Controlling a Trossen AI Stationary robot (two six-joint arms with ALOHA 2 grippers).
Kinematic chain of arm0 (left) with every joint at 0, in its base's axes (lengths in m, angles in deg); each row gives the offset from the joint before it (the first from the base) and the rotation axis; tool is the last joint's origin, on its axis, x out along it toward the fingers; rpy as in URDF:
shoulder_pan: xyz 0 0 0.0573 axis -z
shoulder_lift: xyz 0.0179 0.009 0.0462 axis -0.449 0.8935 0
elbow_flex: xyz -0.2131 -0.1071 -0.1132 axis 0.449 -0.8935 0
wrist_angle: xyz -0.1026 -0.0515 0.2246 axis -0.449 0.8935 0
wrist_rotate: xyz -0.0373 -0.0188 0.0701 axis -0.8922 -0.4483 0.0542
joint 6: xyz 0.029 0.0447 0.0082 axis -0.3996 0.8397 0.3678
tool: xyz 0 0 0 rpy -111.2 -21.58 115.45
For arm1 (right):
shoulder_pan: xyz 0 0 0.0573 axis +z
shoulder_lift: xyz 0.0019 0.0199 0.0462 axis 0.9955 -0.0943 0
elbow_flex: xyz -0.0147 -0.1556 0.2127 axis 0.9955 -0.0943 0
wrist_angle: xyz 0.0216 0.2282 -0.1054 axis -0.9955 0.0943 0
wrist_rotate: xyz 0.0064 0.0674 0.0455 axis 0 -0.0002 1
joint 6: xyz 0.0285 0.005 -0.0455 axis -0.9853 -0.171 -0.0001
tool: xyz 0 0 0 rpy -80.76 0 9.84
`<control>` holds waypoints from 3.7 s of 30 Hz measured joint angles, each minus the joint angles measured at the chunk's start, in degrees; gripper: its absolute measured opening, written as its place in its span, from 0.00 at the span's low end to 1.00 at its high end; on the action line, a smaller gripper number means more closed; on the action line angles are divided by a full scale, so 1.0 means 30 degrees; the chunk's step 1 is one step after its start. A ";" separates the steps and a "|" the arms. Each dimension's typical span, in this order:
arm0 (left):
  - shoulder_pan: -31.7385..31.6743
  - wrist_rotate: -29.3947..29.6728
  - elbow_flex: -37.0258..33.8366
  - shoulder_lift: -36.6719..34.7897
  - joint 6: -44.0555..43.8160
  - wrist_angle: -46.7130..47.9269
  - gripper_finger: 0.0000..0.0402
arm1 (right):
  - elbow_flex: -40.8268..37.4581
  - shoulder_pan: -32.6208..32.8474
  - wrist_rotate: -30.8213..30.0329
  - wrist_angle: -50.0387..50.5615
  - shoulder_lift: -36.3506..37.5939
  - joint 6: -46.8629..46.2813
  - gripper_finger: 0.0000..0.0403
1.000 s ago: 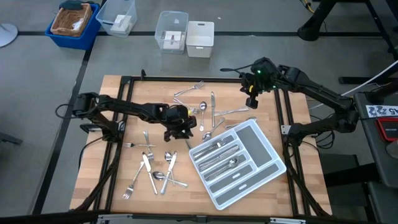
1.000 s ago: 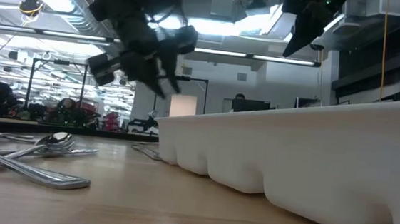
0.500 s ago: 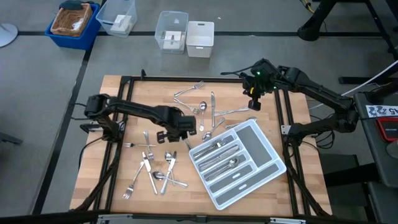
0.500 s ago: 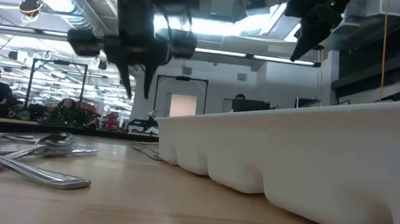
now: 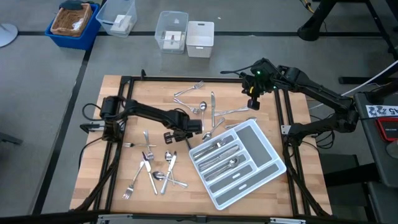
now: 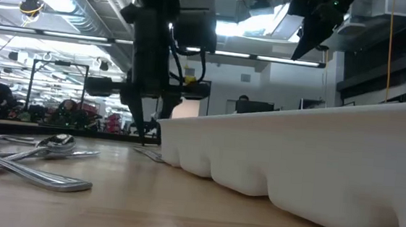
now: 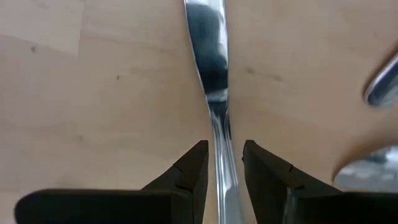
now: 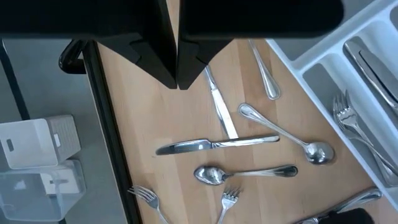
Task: Sort silverware
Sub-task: Put the silver table knife into the silverware tray
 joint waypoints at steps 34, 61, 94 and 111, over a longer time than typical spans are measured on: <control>-0.0552 -0.0306 -0.0087 0.1195 0.4605 0.0503 0.22 | 0.0000 0.0000 0.0028 0.0190 0.0000 -0.0007 0.04; -0.1611 -0.0267 -0.0187 0.0117 1.0877 0.1584 0.03 | 0.0000 0.0003 0.0028 0.0491 -0.0004 -0.0007 0.04; -0.2216 0.0257 -0.0794 -0.0036 1.1046 0.0670 0.26 | 0.0000 0.0000 0.0021 0.0459 -0.0007 -0.0011 0.04; -0.2186 -0.0570 -0.1675 -0.0094 1.1003 0.1196 0.24 | 0.0000 0.0004 0.0021 0.0342 -0.0007 -0.0007 0.04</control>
